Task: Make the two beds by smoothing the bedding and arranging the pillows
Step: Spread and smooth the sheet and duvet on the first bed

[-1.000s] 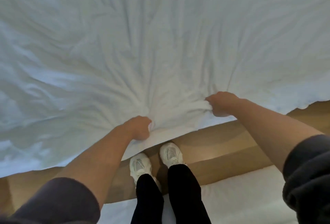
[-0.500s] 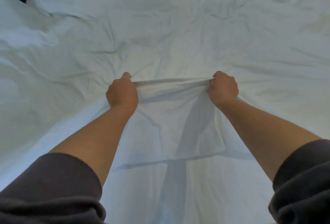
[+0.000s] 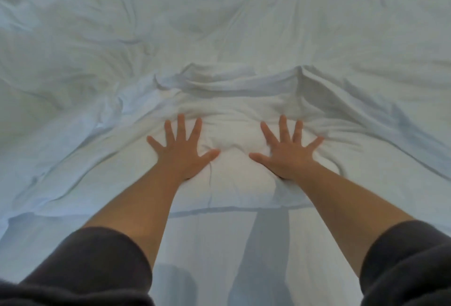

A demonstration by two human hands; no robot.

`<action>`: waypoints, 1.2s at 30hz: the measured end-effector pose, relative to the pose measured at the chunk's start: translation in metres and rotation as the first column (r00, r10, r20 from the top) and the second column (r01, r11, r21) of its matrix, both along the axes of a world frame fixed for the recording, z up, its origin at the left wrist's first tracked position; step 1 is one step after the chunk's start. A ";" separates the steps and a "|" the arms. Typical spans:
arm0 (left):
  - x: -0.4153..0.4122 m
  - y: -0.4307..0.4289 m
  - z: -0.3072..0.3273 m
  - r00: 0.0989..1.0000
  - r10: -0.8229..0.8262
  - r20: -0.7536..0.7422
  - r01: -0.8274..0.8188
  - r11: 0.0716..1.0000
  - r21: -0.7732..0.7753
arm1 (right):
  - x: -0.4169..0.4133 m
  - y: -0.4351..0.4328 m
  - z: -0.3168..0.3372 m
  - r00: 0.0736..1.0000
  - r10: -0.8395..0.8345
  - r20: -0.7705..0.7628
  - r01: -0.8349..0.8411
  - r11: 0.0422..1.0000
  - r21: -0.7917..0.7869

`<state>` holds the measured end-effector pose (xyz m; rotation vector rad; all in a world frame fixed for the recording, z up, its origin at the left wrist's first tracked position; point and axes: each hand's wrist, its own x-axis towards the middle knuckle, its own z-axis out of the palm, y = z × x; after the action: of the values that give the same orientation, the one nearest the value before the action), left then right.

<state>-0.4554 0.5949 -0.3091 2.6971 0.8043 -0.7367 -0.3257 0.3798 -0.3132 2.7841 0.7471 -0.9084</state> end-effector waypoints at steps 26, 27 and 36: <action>-0.252 0.142 0.013 0.975 -0.198 0.102 0.148 0.918 0.367 | -0.186 0.157 0.044 0.893 0.362 0.266 -0.333 0.931 -0.149; -0.245 0.144 0.007 0.976 -0.193 0.104 0.135 0.902 0.411 | -0.184 0.159 0.045 0.902 0.362 0.236 -0.336 0.931 -0.143; -0.233 0.120 0.047 0.944 -0.252 -0.215 0.301 0.924 0.237 | -0.231 0.110 0.086 0.903 0.428 0.045 -0.424 0.902 -0.083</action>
<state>-0.6887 0.7144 -0.2623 3.0649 0.5999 -1.0159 -0.5566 0.4894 -0.2276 2.4217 1.2230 -0.7402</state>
